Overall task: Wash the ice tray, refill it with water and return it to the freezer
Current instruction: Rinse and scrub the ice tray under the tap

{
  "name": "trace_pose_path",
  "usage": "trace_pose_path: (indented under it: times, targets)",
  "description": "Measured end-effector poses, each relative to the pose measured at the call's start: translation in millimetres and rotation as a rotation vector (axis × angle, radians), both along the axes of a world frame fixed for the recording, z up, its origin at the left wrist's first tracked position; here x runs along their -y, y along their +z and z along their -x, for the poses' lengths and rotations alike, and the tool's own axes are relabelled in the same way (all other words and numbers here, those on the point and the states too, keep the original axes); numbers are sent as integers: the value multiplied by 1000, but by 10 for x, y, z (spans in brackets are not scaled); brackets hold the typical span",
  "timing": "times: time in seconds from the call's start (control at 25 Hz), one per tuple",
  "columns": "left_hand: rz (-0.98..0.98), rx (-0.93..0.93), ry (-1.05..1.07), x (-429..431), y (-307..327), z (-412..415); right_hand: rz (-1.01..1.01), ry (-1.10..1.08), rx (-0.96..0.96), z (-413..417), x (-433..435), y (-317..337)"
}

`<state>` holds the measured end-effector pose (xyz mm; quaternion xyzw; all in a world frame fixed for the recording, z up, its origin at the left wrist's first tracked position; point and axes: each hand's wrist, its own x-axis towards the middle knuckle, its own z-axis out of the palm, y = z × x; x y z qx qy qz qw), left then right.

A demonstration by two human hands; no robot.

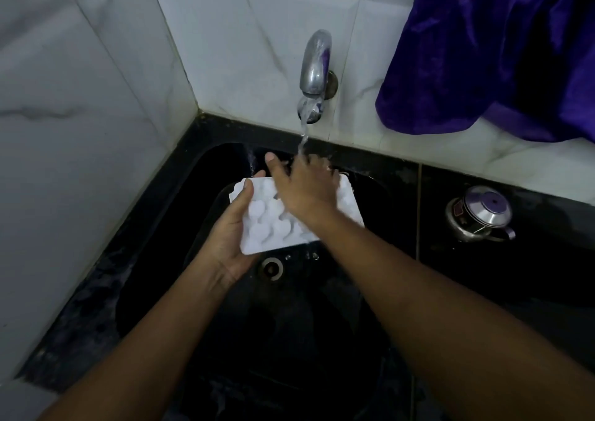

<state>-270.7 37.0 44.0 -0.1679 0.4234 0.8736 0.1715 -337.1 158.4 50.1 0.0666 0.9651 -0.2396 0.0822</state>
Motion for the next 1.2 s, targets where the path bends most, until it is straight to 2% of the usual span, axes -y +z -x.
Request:
trace_pose_path:
  times: [0.08,0.2,0.32,0.48,0.6,0.76,0.8,0.92,1.0,1.12,1.2]
  targets:
    - [8,32,59,-108,46,-6,172,18,-14,-334,272,-74]
    - [63,103,173,-216,17,-45,391,97,100,-774,527,-210]
    - [-22,108,224,-319,112,-41,407,50,130,-634,489,-216]
    - [23,85,217,-436,231,-29,353,-205,194,16,-10,-120]
    - [68,77,203,-466,221,-75,373,-293,219,35,-126,-191]
    - [33,100,192,-460,245,28,482,-85,151,-358,343,-217]
    - [32,95,182,-466,246,43,476,-101,144,-330,328,-209]
    - [24,62,147,-541,241,-6,477,-307,176,91,-22,-158]
    - [2,20,70,-520,227,-62,503,-355,186,244,-268,-162]
    - [-83,-33,-22,-201,170,-26,480,-291,77,192,-634,-196]
    - [-129,1,-39,133,120,117,552,-164,68,97,-875,-184]
